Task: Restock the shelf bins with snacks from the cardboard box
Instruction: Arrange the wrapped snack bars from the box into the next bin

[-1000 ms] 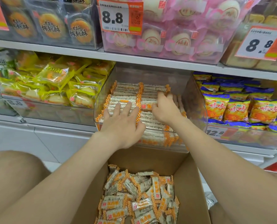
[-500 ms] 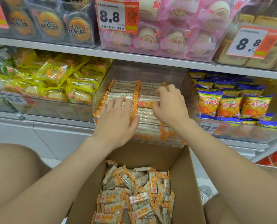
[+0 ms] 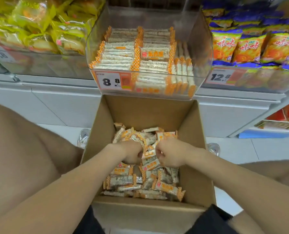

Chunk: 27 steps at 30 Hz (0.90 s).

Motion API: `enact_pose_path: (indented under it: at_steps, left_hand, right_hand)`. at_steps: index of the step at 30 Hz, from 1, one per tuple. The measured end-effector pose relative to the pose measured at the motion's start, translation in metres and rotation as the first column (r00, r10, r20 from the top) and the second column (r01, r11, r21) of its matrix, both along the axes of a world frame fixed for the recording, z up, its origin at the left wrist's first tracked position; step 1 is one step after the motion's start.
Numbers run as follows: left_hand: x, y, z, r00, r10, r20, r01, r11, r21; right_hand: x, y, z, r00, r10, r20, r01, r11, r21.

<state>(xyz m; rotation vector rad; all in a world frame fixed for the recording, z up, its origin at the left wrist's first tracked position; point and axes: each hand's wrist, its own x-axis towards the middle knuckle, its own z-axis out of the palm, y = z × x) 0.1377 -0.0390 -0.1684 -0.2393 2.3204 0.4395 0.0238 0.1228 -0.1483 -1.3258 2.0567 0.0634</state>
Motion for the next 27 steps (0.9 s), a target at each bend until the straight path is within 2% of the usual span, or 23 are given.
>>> enact_pose_path:
  at_steps: [4,8,10,12,14,16,18,20,24,27]
  left_hand:
    - [0.009,-0.011,-0.059,0.99,0.103,0.091,-0.103,0.995,-0.009]
    - [0.015,-0.01,-0.099,0.968,0.144,0.207,-0.155,0.987,0.036]
    - [0.01,0.003,-0.104,0.956,0.127,0.264,-0.166,0.978,0.13]
    - [0.003,0.018,-0.112,0.951,0.144,0.274,-0.21,0.95,0.231]
    - [-0.002,0.032,-0.121,0.956,0.142,0.256,-0.219,0.929,0.3]
    - [-0.005,0.045,-0.124,0.966,0.056,0.252,-0.139,0.936,0.324]
    - [-0.006,0.053,-0.127,0.973,-0.044,0.226,-0.024,0.956,0.292]
    - [-0.005,0.054,-0.131,0.981,-0.085,0.175,0.041,0.969,0.243]
    - [-0.002,0.042,-0.136,0.994,0.01,0.108,-0.031,0.981,0.19]
    - [-0.001,0.036,-0.135,0.996,0.069,0.064,-0.079,0.98,0.183]
  right_hand:
    - [-0.009,0.003,-0.06,0.995,-0.077,0.061,0.07,0.991,0.112]
    - [-0.016,0.007,-0.097,0.989,-0.03,0.145,-0.018,0.949,0.313]
    - [-0.011,0.009,-0.109,0.976,0.013,0.216,-0.117,0.871,0.478]
    - [-0.003,0.009,-0.123,0.957,0.115,0.268,-0.264,0.732,0.628]
    - [0.008,0.01,-0.134,0.927,0.226,0.298,-0.373,0.613,0.697]
    - [0.019,0.013,-0.141,0.898,0.298,0.324,-0.439,0.536,0.721]
    - [0.025,0.016,-0.139,0.892,0.316,0.324,-0.45,0.546,0.706]
    - [0.027,0.016,-0.132,0.915,0.25,0.317,-0.403,0.621,0.672]
    - [0.025,0.013,-0.12,0.948,0.026,0.316,-0.198,0.828,0.524]
    - [0.022,0.012,-0.113,0.953,-0.051,0.299,-0.084,0.903,0.422]
